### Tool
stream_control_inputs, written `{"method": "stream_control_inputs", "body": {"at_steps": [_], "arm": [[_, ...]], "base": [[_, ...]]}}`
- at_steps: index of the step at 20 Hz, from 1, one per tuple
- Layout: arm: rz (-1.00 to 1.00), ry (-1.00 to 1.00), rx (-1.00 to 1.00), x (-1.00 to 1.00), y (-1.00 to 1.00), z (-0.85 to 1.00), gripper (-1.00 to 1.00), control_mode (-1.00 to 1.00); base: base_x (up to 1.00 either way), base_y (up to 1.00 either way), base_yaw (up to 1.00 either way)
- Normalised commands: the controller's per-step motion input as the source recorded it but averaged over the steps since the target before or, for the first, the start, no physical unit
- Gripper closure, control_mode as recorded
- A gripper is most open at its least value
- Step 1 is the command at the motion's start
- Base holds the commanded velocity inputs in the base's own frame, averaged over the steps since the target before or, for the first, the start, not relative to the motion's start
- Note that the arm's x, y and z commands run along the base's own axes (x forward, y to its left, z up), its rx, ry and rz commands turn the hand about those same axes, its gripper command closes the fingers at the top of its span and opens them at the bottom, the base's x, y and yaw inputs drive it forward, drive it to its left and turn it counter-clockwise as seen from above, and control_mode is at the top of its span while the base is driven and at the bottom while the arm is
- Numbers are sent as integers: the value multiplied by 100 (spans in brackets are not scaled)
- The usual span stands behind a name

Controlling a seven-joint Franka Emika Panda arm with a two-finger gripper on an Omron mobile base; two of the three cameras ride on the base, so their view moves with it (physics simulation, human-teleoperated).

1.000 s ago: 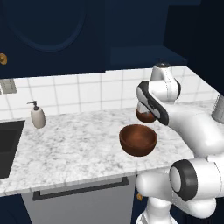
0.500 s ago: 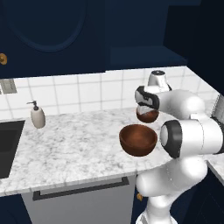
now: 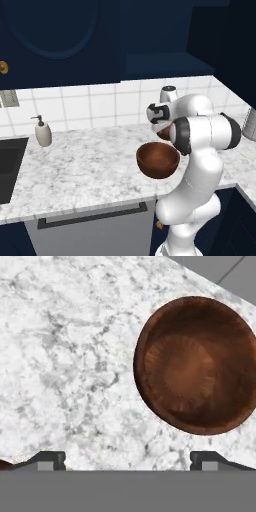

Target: Pick up the bowls on the counter and stack them on top of one another in the open cabinet. Place the smaller bowl on top of the larger bowl.

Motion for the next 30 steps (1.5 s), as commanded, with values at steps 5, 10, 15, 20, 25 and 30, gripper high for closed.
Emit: {"method": "stream_control_inputs", "body": {"at_steps": [5,10,15,20,25,30], "arm": [[10,0,-5,54,-7,-53,-100,-100],[8,0,-2,39,-18,-35,-100,-100],[6,0,0,13,-18,-29,-100,-100],[1,0,0,-8,-1,-17,100,-100],[0,-1,0,-18,0,5,100,-100],[1,-4,-1,-33,5,87,100,-100]], "base": [[0,0,0],[0,0,0],[0,0,0],[0,0,0],[0,0,0],[0,0,0]]}}
